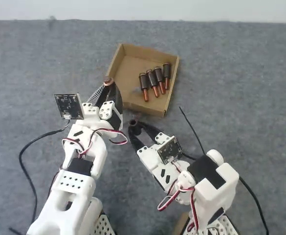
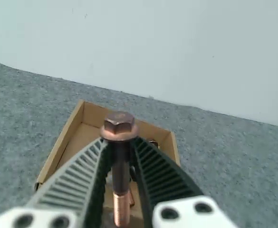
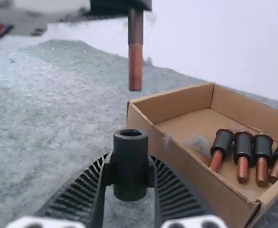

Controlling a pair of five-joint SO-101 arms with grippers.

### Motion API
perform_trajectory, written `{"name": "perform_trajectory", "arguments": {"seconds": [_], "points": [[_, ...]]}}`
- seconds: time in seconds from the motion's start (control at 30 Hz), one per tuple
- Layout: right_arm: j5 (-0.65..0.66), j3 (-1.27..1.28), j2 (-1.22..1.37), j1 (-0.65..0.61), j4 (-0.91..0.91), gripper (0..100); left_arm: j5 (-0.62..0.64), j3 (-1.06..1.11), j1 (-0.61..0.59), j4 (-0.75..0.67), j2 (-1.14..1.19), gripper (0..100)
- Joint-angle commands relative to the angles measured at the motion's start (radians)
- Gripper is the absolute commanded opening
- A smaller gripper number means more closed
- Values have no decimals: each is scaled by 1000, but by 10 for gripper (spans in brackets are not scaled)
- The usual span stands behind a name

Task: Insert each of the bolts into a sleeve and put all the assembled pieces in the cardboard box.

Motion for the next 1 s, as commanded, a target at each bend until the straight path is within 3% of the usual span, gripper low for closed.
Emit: {"name": "perform_trajectory", "arguments": {"seconds": [0.0,0.27,0.53,0.7,0.97], "points": [[14,-28,-7,-7,7,6,9,-18,6,-26,-46,10],[14,-35,-7,-5,13,6,9,-67,66,160,-60,10],[14,-35,-7,-5,15,6,14,-65,74,318,-272,10],[14,-31,-7,-5,15,6,11,1,152,334,-361,10],[15,-29,-7,-4,15,6,11,39,137,334,-376,10]]}}
